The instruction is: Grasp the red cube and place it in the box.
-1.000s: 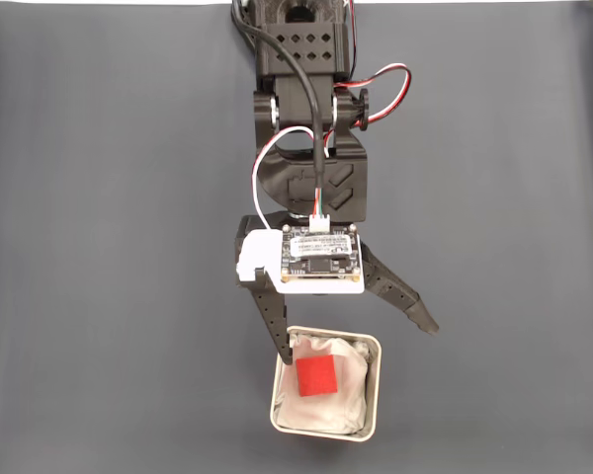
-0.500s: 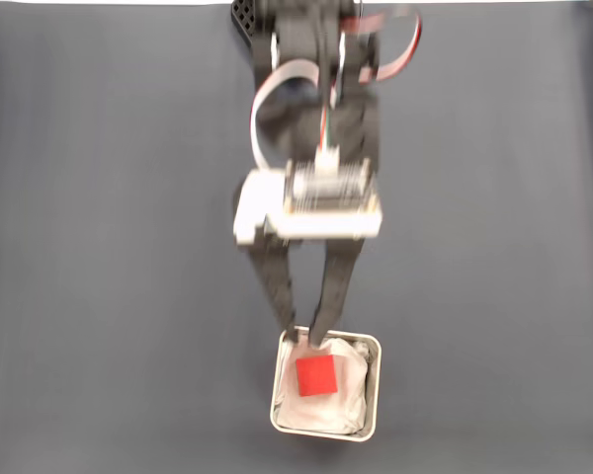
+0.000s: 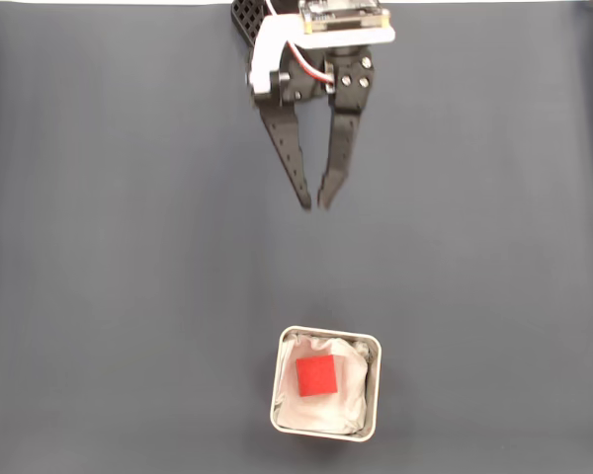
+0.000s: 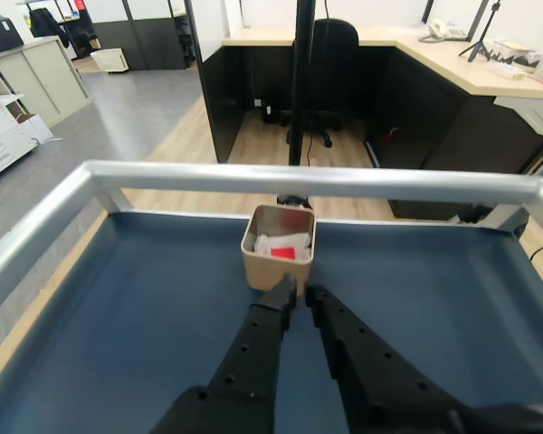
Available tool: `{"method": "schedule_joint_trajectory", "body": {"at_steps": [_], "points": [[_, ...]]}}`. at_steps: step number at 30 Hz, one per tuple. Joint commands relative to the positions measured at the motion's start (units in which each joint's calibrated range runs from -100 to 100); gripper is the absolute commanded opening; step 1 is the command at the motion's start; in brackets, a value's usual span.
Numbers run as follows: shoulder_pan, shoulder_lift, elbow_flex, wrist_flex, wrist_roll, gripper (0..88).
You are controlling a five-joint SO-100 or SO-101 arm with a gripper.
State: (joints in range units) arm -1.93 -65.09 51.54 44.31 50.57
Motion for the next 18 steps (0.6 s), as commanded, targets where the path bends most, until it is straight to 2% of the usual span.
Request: {"method": "schedule_joint_trajectory", "body": {"at_steps": [1, 6, 12, 18], "points": [[-0.06, -12.47, 12.06, 2.25, 0.68, 0.0], [0.65, -24.34, 28.02, 6.18, 0.68, 0.0], [0.72, -29.11, 42.71, 8.31, 0.44, 0.0], [-0.2, -32.22, 48.28, 23.88, -1.42, 0.0]]}}
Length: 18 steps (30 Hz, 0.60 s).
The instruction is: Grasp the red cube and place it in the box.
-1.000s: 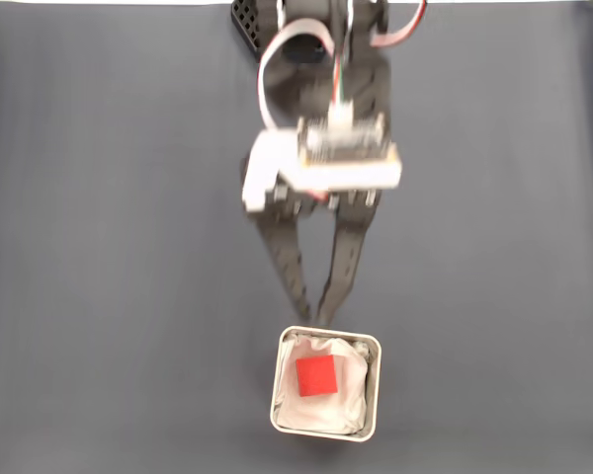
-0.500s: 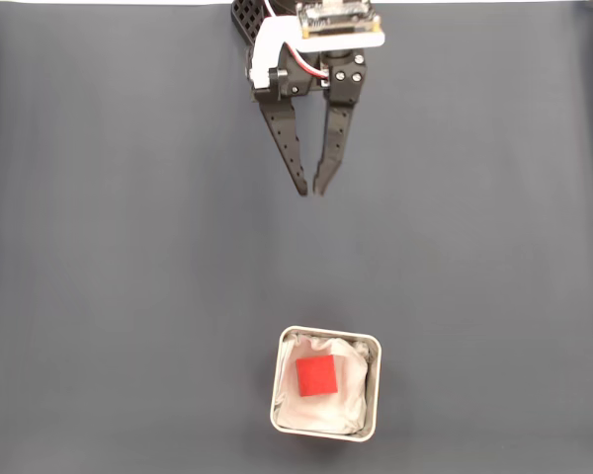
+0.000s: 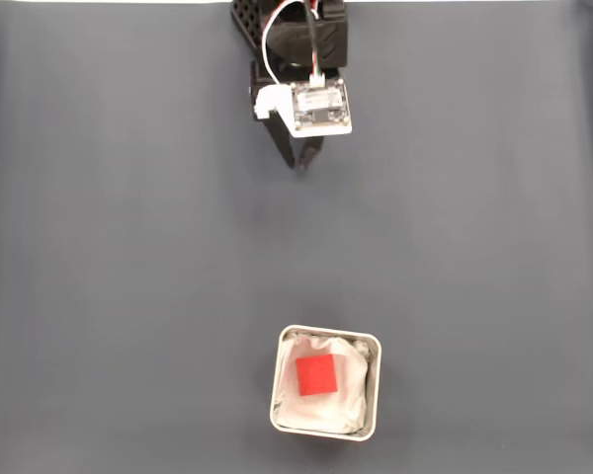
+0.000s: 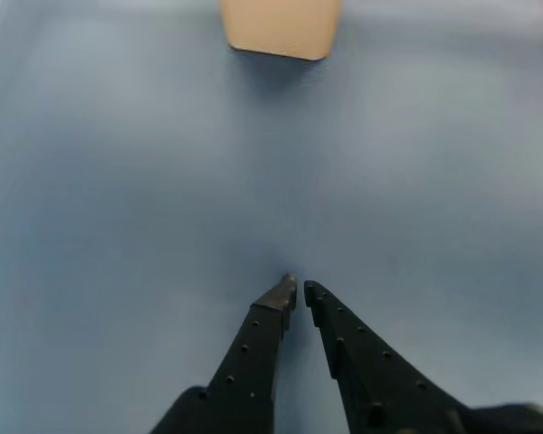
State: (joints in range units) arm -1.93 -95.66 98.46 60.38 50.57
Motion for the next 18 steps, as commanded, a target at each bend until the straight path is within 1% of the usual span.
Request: {"method": "schedule_joint_trajectory", "body": {"at_steps": [1, 3, 5, 11, 18], "points": [[-0.7, -2.09, 1.35, 10.03, -2.39, 0.0], [-0.77, -3.74, 1.35, 13.72, -3.08, 0.0], [-0.7, -4.17, 1.35, 15.11, -3.22, 0.0], [0.79, -4.26, 1.35, 15.27, -2.78, 0.0], [0.51, -4.26, 1.35, 15.27, -2.64, 0.0]]}}
